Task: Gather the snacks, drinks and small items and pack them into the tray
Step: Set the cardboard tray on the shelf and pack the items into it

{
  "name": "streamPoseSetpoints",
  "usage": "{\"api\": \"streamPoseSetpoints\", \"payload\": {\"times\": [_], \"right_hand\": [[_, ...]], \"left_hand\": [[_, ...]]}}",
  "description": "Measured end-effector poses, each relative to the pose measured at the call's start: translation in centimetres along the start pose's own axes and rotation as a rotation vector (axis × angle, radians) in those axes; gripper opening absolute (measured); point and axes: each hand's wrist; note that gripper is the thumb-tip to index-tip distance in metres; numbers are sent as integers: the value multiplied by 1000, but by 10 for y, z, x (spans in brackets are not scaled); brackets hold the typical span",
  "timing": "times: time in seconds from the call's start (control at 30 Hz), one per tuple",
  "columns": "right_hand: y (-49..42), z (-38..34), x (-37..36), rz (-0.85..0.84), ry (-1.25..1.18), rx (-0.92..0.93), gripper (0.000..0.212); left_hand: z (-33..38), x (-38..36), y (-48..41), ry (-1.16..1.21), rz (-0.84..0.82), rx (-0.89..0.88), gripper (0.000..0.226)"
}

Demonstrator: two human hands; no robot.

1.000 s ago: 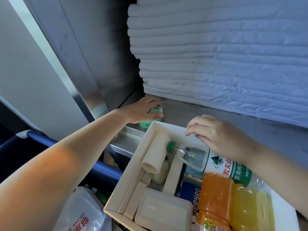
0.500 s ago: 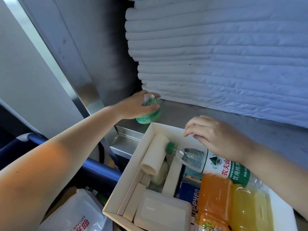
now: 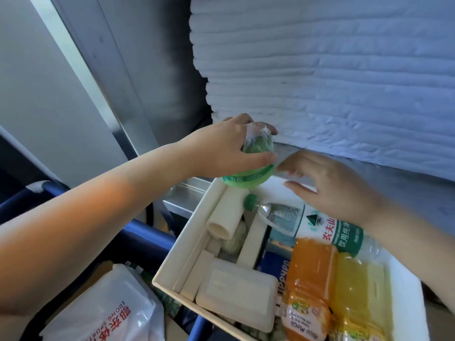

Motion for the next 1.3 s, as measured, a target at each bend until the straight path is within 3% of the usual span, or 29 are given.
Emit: {"api": "streamPoseSetpoints", "payload": {"times": [0.2, 0.47, 0.73, 0.93, 1.03, 1.2, 1.3], "right_hand": [[11, -18, 8, -25, -250, -64, 25], [17, -35, 4, -242, -318, -111, 18], [25, -34, 5, -325, -167, -74, 11], [27, -32, 3, -332, -109, -83, 7], [31, -29, 4, -351, -10, -108, 19], [51, -33, 10, -392, 137, -220, 40], [66, -40, 13, -373, 207, -302, 45]], "left_hand": [[13, -29, 57, -169, 0, -134, 85], [11, -80, 84, -251, -154, -131, 89], [10, -108, 79, -345, -108, -212, 87], [7, -103, 73, -393, -59, -289, 106], [-1, -93, 64, -357, -170, -317, 107], [-18, -79, 45, -559, 15, -244, 94], [-25, -86, 38, -586, 9, -162, 88]]}}
Point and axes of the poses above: each hand's wrist, its own y-axis away from the middle knuckle, its own x-axis out of the back of the hand, z = x × y, and after that the axes turned 14 degrees about x, right-handed
